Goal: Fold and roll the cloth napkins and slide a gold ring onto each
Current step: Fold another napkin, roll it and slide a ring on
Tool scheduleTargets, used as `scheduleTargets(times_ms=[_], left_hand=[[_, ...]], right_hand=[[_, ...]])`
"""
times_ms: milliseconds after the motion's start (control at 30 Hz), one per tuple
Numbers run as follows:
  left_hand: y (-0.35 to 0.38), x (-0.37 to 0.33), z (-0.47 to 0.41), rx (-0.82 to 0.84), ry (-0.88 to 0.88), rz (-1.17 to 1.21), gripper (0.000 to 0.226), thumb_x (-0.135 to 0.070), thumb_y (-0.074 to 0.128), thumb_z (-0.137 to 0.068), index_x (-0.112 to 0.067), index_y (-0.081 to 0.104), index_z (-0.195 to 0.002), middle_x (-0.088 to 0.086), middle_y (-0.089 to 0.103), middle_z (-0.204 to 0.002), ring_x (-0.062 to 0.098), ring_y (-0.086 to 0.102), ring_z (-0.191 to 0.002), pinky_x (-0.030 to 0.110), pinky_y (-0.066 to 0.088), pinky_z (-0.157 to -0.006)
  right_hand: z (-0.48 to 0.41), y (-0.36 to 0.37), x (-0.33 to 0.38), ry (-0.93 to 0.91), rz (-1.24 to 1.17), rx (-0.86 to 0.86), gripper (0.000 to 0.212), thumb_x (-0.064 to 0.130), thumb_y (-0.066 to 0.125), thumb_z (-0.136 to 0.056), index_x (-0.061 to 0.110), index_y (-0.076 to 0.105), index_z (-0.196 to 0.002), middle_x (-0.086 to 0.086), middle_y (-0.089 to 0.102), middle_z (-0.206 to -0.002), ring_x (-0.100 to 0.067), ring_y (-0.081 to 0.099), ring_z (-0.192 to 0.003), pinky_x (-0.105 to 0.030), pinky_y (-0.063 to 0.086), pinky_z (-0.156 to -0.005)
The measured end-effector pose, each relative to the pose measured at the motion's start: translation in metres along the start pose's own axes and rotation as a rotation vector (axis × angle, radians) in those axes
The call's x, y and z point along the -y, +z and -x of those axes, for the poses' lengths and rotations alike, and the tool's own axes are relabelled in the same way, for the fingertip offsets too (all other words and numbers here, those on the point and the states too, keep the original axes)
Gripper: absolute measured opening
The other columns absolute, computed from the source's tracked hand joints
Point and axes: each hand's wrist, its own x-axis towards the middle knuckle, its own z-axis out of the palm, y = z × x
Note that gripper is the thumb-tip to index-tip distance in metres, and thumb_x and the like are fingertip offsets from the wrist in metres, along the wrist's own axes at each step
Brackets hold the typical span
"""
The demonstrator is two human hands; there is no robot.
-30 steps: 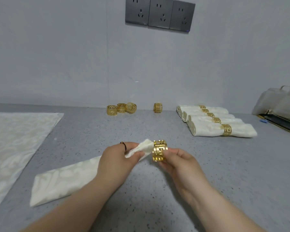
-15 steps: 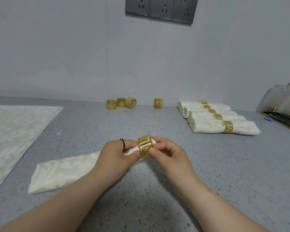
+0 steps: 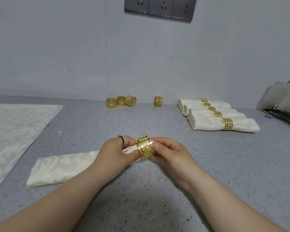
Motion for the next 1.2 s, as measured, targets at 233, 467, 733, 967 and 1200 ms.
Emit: scheduleTargets(times_ms=[233,467,733,967,1200], left_hand=[[0.001,0.006,-0.002,0.028,0.016,-0.038,0.026,-0.013,0.074,-0.073,-0.031,0.060,-0.061,-0.018,0.062,-0.053,-0.005,0.055,-0.061,0.007,0.040,-0.056],[-0.002,0.002,0.000,0.144,0.057,-0.501,0.043,-0.047,0.047,-0.061,-0.034,0.049,-0.101,-0.014,0.059,-0.086,0.005,0.055,-0.078,0.012,0.037,-0.061],[0.009,-0.001,0.002,0.076,0.221,-0.779,0.089,-0.070,0.054,-0.071,-0.033,0.019,-0.143,-0.009,0.050,-0.134,0.010,0.048,-0.117,0.019,0.034,-0.090],[0.002,0.004,-0.004,-0.025,0.233,-0.767,0.060,-0.062,0.036,-0.058,-0.035,0.052,-0.109,-0.012,0.061,-0.081,0.006,0.052,-0.070,0.006,0.021,-0.049],[-0.008,0.002,-0.009,0.011,0.184,-0.767,0.048,-0.063,0.057,-0.071,-0.041,0.050,-0.114,-0.013,0.061,-0.087,0.009,0.059,-0.087,0.006,0.024,-0.054]], right_hand=[[-0.001,-0.006,0.001,-0.024,0.263,0.006,0.016,0.002,0.060,-0.084,0.016,0.065,-0.078,-0.007,0.066,-0.081,-0.015,0.061,-0.075,-0.028,0.051,-0.083],[-0.005,-0.003,-0.008,-0.126,0.434,-0.075,0.022,0.004,0.062,-0.083,0.023,0.062,-0.072,0.004,0.065,-0.094,-0.016,0.060,-0.094,-0.032,0.047,-0.093],[-0.006,-0.006,-0.009,-0.147,0.413,-0.079,0.019,0.005,0.060,-0.085,0.022,0.063,-0.077,0.000,0.065,-0.102,-0.016,0.059,-0.099,-0.032,0.046,-0.093],[-0.005,-0.007,-0.005,-0.088,0.361,-0.061,0.017,0.005,0.054,-0.088,0.018,0.059,-0.080,0.002,0.063,-0.084,-0.012,0.058,-0.081,-0.024,0.048,-0.083],[-0.009,-0.022,0.005,-0.078,0.263,-0.127,0.016,0.003,0.053,-0.089,0.012,0.060,-0.079,-0.008,0.063,-0.086,-0.020,0.058,-0.087,-0.031,0.048,-0.088]])
